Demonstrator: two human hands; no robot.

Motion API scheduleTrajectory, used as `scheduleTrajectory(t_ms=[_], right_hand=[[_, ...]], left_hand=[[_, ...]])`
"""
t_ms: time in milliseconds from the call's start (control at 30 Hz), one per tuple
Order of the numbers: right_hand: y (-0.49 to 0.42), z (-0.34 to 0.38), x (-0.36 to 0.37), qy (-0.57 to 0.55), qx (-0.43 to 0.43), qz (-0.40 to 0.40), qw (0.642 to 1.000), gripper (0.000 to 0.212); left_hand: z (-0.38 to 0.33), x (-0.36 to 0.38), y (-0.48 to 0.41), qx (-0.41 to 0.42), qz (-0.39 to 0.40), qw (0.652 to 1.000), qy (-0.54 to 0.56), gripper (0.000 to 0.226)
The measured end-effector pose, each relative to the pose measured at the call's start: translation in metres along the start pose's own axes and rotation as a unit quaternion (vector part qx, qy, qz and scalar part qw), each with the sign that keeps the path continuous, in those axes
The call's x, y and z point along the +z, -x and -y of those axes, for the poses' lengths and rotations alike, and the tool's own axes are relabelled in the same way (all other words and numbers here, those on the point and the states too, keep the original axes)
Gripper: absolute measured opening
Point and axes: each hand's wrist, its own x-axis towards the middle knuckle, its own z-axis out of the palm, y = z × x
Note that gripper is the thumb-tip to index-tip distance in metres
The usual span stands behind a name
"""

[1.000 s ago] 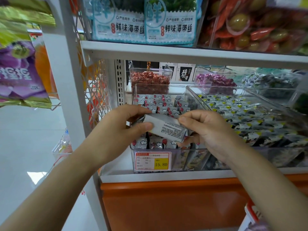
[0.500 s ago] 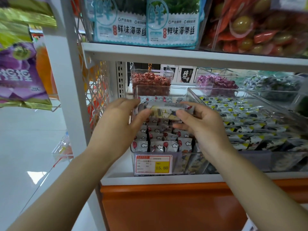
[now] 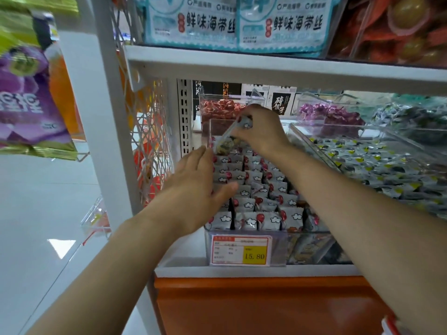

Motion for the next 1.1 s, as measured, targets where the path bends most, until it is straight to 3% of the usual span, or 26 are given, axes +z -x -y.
scheduleTrajectory(t_ms=[167, 267, 333, 533, 733, 833, 967, 1100], right_hand=[[-0.015, 0.000, 0.019, 0.063, -0.015, 0.093, 0.994, 0.021], [-0.015, -0.003, 0.031, 0.129, -0.023, 0.209, 0.969, 0.017], [-0.017, -0.006, 0.035, 0.150, -0.022, 0.241, 0.959, 0.019], [-0.038, -0.007, 0.030, 0.059, 0.022, 0.140, 0.988, 0.021], [-0.046, -0.007, 0.053, 0.251, -0.012, 0.136, 0.958, 0.015], [-0.044, -0.005, 0.060, 0.258, -0.019, 0.117, 0.959, 0.009], [-0.042, -0.004, 0.046, 0.097, 0.017, 0.070, 0.993, 0.009], [-0.025, 0.004, 0.017, -0.046, 0.028, -0.033, 0.998, 0.012]], left_hand=[[0.003, 0.001, -0.001, 0.008, 0.007, 1.000, 0.019, 0.087], [0.004, 0.002, -0.001, 0.011, 0.013, 0.999, 0.029, 0.087], [0.004, 0.003, -0.001, 0.012, 0.012, 0.999, 0.040, 0.086], [0.004, 0.003, 0.000, 0.013, 0.017, 0.998, 0.060, 0.087], [0.005, 0.005, -0.001, 0.019, 0.017, 0.997, 0.070, 0.086], [0.006, 0.005, -0.001, 0.020, 0.017, 0.997, 0.075, 0.086], [0.006, 0.006, 0.000, 0.019, 0.008, 0.997, 0.074, 0.085], [0.004, 0.007, 0.002, 0.017, -0.026, 0.995, 0.090, 0.082]])
